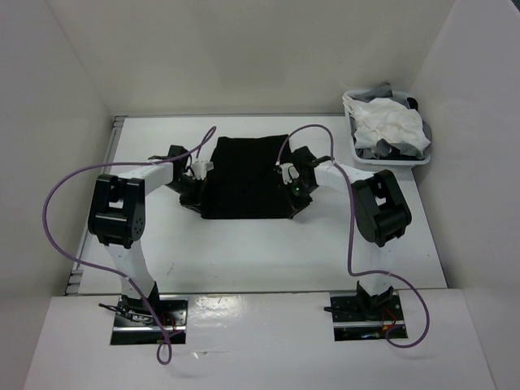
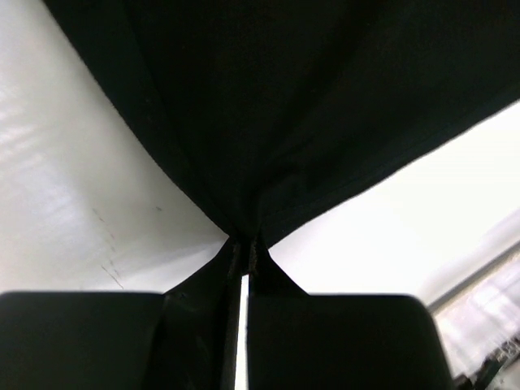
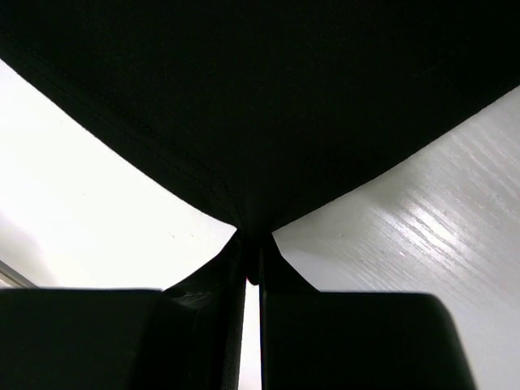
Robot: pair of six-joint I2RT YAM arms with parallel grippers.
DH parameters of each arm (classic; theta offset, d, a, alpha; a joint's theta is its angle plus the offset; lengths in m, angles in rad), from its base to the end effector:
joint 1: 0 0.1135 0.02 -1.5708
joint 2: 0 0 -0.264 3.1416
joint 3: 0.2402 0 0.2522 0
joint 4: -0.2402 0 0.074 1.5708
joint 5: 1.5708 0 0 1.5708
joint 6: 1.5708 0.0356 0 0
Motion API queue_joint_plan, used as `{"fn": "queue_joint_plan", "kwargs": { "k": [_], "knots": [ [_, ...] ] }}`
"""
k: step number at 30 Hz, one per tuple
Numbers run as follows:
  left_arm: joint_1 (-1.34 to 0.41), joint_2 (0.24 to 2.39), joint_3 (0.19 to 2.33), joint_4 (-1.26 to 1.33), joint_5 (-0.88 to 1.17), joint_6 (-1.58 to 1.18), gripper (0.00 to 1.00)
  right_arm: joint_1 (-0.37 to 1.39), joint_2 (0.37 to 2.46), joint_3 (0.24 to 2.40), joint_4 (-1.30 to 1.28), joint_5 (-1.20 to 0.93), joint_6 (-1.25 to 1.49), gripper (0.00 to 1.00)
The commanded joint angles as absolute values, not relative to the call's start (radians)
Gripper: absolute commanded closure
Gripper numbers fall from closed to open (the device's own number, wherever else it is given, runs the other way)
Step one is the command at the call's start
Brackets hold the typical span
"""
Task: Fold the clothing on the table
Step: Fold the skirt
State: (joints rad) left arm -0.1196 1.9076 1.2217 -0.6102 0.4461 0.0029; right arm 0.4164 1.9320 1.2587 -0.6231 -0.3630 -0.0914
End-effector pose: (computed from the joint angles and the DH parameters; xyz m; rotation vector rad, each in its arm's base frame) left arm 0.3592 -0.0586 0.1518 0.2611 2.8113 -0.6618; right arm 0.3344 0.1617 0.1514 -0.7923 2.7634 0.5846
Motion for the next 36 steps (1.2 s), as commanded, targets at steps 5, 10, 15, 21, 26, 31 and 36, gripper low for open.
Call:
{"fn": "queue_joint_plan", "kwargs": {
  "k": [5,10,15,21,26,31,36],
  "knots": [
    [-0.127,1.737,1.264,-0.791,0.503,0.117,1.0,0.426,1.87,1.351,-0.781,-0.337,-0.156,1.0],
    [-0.146,1.655,1.285,-0.856,0.48,0.166,1.0,0.462,1.81,1.414,-0.882,-0.293,-0.187,1.0],
    [-0.156,1.614,1.295,-0.929,0.454,0.202,1.0,0.499,1.784,1.413,-0.962,-0.304,-0.236,1.0],
    [-0.166,1.551,1.285,-0.974,0.401,0.233,1.0,0.564,1.764,1.379,-1.037,-0.325,-0.294,1.0],
    [-0.166,1.5,1.267,-0.994,0.379,0.268,1.0,0.595,1.715,1.348,-1.08,-0.345,-0.346,1.0],
    [-0.166,1.463,1.267,-1.023,0.388,0.305,1.0,0.615,1.674,1.339,-1.112,-0.377,-0.394,1.0],
    [-0.166,1.425,1.267,-1.049,0.428,0.348,1.0,0.637,1.637,1.353,-1.132,-0.397,-0.419,1.0]
  ]
}}
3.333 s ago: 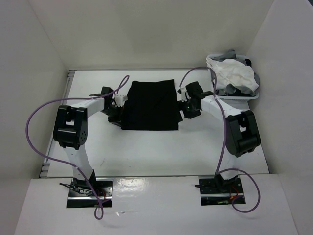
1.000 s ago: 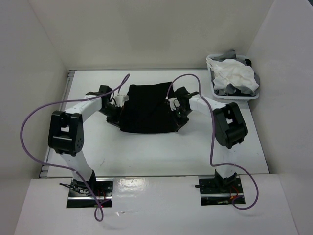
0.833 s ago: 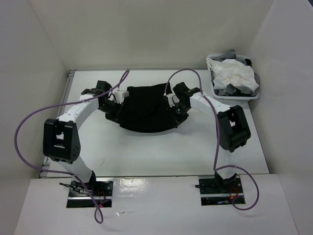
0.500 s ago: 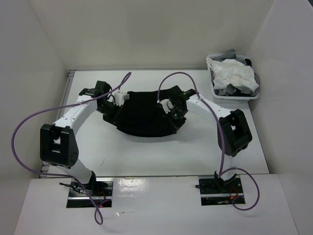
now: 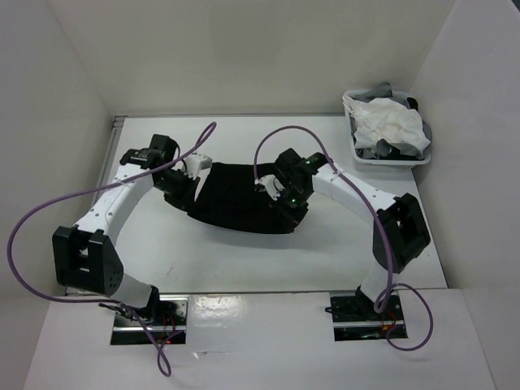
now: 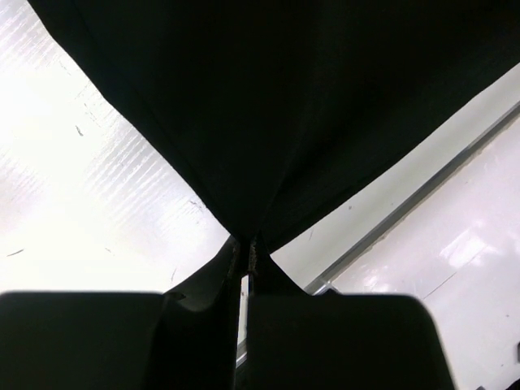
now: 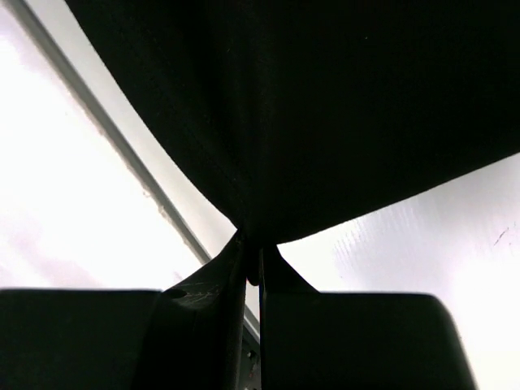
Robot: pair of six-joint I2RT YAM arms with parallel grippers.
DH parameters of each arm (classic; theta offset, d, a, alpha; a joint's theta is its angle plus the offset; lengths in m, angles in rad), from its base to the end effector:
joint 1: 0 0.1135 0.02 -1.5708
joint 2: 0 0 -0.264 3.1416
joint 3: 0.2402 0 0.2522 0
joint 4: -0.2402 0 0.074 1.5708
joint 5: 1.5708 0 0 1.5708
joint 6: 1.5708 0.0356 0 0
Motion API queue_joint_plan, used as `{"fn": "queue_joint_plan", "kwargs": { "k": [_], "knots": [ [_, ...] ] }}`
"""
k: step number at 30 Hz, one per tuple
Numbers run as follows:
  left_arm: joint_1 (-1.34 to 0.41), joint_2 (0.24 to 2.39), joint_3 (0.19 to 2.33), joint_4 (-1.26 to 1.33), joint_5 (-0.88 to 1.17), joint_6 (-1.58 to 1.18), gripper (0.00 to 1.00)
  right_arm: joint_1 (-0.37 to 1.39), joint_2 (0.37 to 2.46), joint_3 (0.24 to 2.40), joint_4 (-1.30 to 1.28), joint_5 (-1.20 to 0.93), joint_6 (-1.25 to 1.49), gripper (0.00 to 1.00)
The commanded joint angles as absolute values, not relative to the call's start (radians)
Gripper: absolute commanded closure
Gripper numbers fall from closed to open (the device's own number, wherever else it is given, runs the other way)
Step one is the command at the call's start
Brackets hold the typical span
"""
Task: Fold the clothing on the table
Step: Fold the skirt
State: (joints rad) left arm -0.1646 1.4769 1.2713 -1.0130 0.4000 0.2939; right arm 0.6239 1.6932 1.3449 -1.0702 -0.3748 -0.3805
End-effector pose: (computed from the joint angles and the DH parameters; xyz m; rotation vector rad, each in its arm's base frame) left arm 0.2780 -0.0602 0.2848 0.7139 2.6272 -0.5191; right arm 0.2515 0.1971 0.2424 -1.4724 2.5917 0.5886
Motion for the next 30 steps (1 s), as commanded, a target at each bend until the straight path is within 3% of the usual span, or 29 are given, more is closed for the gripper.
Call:
{"fn": "queue_joint_plan", "kwargs": {
  "k": [1,14,30],
  "knots": [
    [-0.166,1.425,1.267,-1.049,0.428,0.348,1.0,0.637,1.626,1.353,-1.132,-0.397,-0.419,1.0],
    [-0.132,1.451,1.402,-0.885,0.408,0.229,1.0,0.542,1.727,1.543,-1.042,-0.327,-0.371,1.0],
    [-0.023,1.758,1.534,-0.811,0.46,0.15,1.0,0.37,1.965,1.69,-1.029,-0.397,-0.419,1.0]
  ]
}}
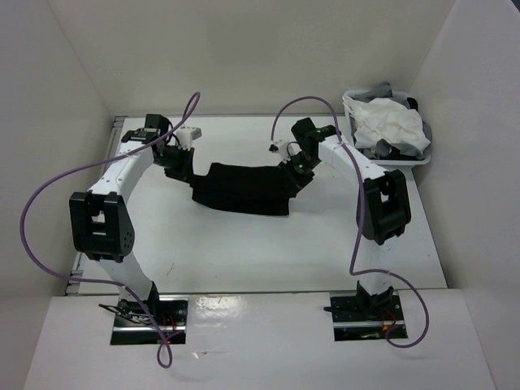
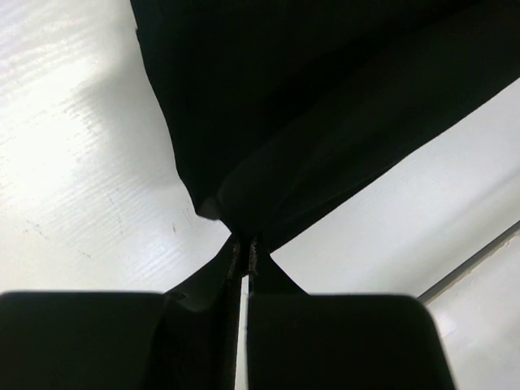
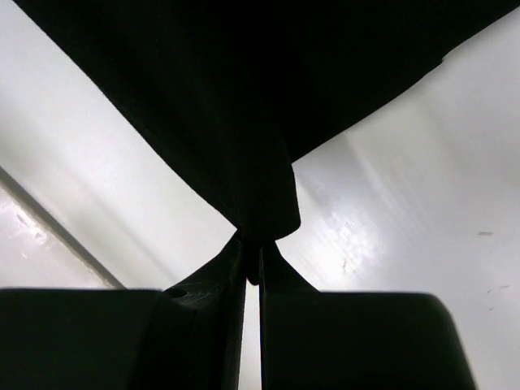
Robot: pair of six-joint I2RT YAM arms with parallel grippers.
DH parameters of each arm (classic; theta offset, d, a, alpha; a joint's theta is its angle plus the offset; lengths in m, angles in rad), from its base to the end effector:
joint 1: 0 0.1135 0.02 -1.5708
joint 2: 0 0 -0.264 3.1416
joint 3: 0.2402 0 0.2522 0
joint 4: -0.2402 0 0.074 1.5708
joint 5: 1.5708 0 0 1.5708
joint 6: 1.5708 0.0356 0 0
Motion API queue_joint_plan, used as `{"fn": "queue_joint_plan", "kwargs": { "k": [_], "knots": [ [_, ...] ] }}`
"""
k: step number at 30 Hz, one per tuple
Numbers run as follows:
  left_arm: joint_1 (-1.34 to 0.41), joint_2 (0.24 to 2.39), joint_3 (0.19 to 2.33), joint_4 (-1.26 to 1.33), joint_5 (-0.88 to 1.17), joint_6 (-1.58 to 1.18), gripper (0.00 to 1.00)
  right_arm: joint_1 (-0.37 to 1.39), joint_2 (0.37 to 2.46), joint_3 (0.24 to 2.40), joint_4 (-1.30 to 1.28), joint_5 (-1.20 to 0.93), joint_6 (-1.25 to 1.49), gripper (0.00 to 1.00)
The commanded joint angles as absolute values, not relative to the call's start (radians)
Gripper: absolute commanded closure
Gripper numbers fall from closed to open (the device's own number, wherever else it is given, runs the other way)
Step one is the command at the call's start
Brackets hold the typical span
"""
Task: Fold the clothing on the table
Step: Fold the skirt
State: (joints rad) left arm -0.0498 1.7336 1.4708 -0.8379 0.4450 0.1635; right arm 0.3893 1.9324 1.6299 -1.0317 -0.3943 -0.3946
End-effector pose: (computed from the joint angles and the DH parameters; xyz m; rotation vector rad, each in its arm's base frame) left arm 0.3618 -0.0334 0.2737 0.4164 2.5676 -0.5514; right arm 0.3558 0.1607 0.2408 -1.1518 2.6095 0.5687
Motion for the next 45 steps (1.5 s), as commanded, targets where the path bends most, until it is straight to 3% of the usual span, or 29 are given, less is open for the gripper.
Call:
{"fn": "queue_joint_plan", "kwargs": {
  "k": [1,10,21,26,31,35,45],
  "knots": [
    [-0.023,1.77,1.543,-0.811,0.471,0.141,1.0,0.361,1.98,1.715,-1.029,-0.397,-0.419,1.0],
    [-0.023,1.897,1.634,-0.811,0.491,0.132,1.0,0.36,2.158,1.883,-1.06,-0.428,-0.408,1.0],
    [0.008,2.035,1.767,-0.793,0.528,0.114,0.72,0.272,2.33,2.127,-1.111,-0.48,-0.356,0.95],
    [0.037,2.106,1.828,-0.793,0.563,0.094,0.42,0.221,2.446,2.276,-1.179,-0.572,-0.334,0.81],
    [0.058,2.135,1.862,-0.782,0.601,0.084,0.31,0.175,2.609,2.574,-1.301,-0.64,-0.276,0.69],
    [0.069,2.097,1.847,-0.782,0.649,0.075,0.27,0.164,2.66,2.816,-1.301,-0.635,-0.192,0.66],
    [0.104,1.714,1.655,-0.646,0.597,0.028,0.09,0.267,2.468,2.922,-1.29,-0.44,-0.144,0.43]
  ]
}}
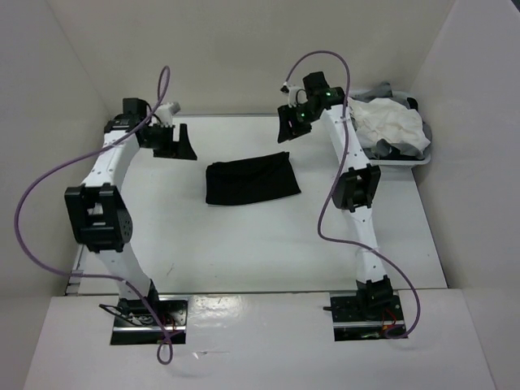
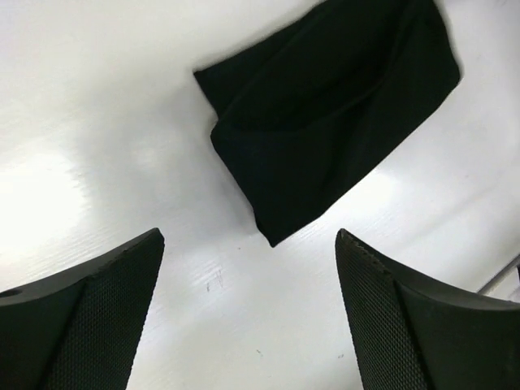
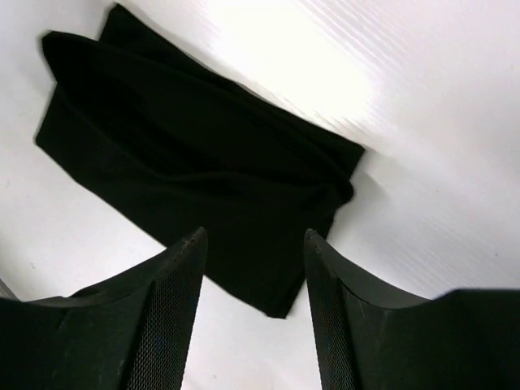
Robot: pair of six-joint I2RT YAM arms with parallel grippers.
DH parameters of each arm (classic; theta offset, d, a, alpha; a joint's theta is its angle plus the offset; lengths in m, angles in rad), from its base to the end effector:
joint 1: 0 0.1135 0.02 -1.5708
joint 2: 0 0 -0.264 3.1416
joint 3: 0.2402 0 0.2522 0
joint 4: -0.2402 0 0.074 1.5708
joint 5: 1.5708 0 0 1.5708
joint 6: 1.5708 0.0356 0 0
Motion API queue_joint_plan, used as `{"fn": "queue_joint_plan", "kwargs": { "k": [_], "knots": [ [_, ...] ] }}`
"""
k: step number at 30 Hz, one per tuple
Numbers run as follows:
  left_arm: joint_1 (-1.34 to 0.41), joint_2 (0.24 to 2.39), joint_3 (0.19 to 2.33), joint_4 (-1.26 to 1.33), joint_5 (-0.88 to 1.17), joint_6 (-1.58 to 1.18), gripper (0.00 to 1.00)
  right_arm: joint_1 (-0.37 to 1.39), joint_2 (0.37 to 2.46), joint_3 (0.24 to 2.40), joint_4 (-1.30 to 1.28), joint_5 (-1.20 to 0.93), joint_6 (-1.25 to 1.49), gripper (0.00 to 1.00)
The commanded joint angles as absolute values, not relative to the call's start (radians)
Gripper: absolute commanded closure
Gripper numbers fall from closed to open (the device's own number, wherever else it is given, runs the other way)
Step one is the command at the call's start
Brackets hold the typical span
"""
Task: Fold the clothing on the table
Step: Fold the skirt
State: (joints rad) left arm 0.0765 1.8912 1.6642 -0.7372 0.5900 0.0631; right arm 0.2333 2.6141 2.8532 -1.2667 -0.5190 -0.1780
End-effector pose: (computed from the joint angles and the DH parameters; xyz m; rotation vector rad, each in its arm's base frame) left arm 0.4147 0.0119 0.2823 0.2138 2.4200 -0.6804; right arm 0.5078 0.1388 0.2729 -0.7003 2.4404 0.6914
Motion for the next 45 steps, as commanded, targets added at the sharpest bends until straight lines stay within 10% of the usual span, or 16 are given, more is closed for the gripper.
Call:
{"fn": "queue_joint_plan", "kwargs": {
  "k": [1,18,26,45],
  "knots": [
    [0.104,1.683,1.632,-0.646,0.597,0.028,0.07,0.282,2.448,2.881,-1.29,-0.431,-0.144,0.43],
    [0.265,1.16,1.293,-0.585,0.551,-0.025,0.0,0.687,2.109,1.95,-0.875,-0.035,-0.25,0.32],
    [0.308,0.859,1.095,-0.474,0.486,-0.034,0.0,0.687,2.183,1.95,-0.833,-0.067,-0.285,0.32],
    [0.308,0.891,1.077,-0.474,0.468,-0.025,0.0,0.641,2.49,2.388,-0.998,-0.172,-0.223,0.31]
  ]
}}
